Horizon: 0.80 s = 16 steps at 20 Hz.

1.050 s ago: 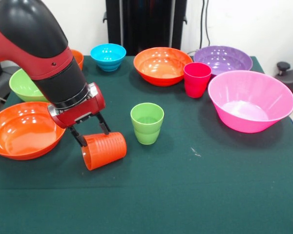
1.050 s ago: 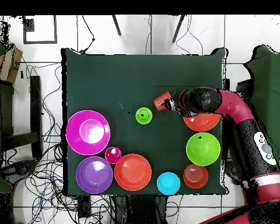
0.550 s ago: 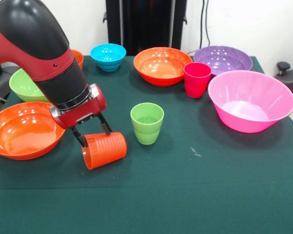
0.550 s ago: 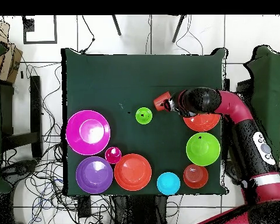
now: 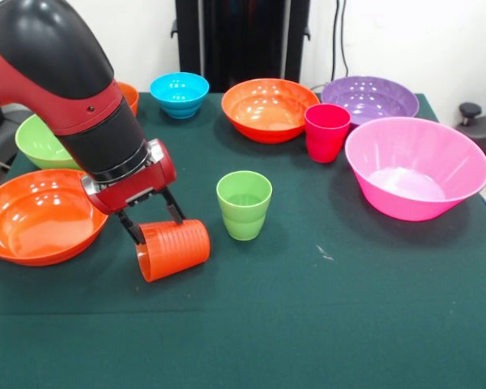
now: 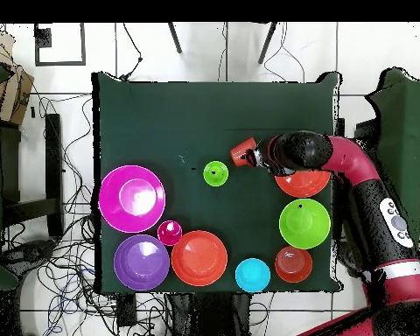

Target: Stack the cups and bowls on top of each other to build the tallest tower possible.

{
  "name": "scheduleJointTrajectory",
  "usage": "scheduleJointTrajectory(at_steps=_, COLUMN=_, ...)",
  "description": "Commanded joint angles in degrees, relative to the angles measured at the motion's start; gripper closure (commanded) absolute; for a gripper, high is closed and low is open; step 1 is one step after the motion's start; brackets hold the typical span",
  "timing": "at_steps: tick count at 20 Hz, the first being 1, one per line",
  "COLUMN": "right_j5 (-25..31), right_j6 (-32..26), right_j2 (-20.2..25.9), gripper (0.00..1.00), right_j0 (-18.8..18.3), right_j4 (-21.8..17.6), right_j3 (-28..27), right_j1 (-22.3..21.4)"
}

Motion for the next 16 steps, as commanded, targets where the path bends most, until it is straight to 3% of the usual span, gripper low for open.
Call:
scheduleJointTrajectory(at_steps=1, right_j5=-0.48, right_j6=-17.27, right_j2=-0.74, gripper=0.00, right_j0=1.19, right_j4=-2.51, right_j3=0.56, right_j1=1.60)
scheduleJointTrajectory(at_steps=8, right_j5=-1.20, right_j6=-17.47, right_j2=-0.65, gripper=0.00, right_j0=0.88, right_j4=-2.81, right_j3=1.26, right_j1=1.49)
scheduleJointTrajectory(at_steps=9, right_j5=-1.52, right_j6=-17.79, right_j2=-0.49, gripper=1.00, right_j0=0.77, right_j4=-2.90, right_j3=1.39, right_j1=1.54)
scheduleJointTrajectory(at_steps=16, right_j5=-2.69, right_j6=-17.83, right_j2=0.19, gripper=1.00, right_j0=0.05, right_j4=-2.83, right_j3=2.63, right_j1=1.07)
